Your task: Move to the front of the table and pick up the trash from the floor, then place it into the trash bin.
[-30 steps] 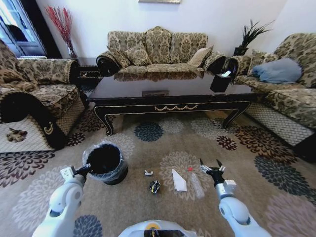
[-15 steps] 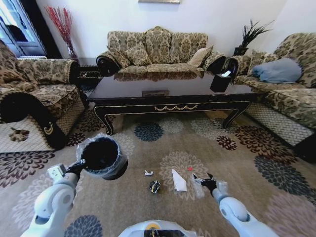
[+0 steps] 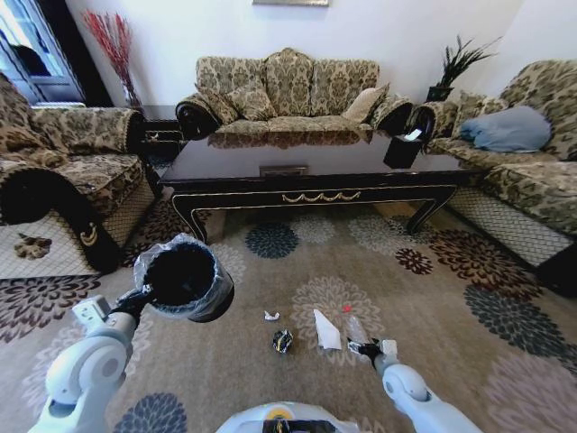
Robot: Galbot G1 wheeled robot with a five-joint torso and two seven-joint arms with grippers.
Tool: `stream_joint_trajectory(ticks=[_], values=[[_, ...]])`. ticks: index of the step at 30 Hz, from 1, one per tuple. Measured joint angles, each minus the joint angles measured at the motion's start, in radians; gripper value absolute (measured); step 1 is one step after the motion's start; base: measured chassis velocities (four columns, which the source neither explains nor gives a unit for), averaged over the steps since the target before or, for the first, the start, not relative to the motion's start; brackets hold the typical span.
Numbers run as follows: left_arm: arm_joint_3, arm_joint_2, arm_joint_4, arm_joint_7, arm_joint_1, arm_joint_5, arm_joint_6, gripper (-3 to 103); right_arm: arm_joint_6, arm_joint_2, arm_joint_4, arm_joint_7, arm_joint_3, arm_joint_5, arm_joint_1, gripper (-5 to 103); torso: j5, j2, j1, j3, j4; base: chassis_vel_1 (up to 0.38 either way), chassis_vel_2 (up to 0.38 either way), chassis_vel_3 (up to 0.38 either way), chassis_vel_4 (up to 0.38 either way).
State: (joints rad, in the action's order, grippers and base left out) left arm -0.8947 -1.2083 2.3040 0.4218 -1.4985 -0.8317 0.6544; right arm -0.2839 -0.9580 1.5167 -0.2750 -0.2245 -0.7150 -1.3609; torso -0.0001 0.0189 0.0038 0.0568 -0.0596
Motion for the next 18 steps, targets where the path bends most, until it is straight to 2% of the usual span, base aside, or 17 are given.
stream_joint_trajectory(ticks=[11,12,13,15,16,18], values=[[0.019,-0.003,-0.03,0.001,0.011,0.01,0.0,3,0.01,-0.02,-0.058,0.001,0.022,0.014,0.027,101,0.0,0.0,0.0,0.0,0.0,0.0,0.0,0.0,0.0],[0.021,-0.002,-0.032,0.001,0.012,0.011,0.0,3,0.01,-0.021,-0.06,0.001,0.024,0.018,0.027,97,0.0,0.0,0.0,0.0,0.0,0.0,0.0,0.0,0.0],[0.021,-0.002,-0.032,0.001,0.012,0.011,0.0,3,0.01,-0.021,-0.06,0.001,0.024,0.018,0.027,97,0.0,0.0,0.0,0.0,0.0,0.0,0.0,0.0,0.0],[0.025,0.0,-0.036,0.001,0.014,0.011,0.0,3,0.01,-0.027,-0.065,0.002,0.027,0.027,0.027,87,0.0,0.0,0.0,0.0,0.0,0.0,0.0,0.0,0.0],[0.026,0.001,-0.037,0.001,0.015,0.011,0.0,3,0.011,-0.03,-0.067,0.002,0.027,0.03,0.026,87,0.0,0.0,0.0,0.0,0.0,0.0,0.0,0.0,0.0],[0.028,0.004,-0.038,0.001,0.016,0.011,0.0,3,0.013,-0.035,-0.067,0.002,0.027,0.039,0.02,76,0.0001,0.0,0.0,0.0,0.0,0.0,0.0,0.0,0.0]])
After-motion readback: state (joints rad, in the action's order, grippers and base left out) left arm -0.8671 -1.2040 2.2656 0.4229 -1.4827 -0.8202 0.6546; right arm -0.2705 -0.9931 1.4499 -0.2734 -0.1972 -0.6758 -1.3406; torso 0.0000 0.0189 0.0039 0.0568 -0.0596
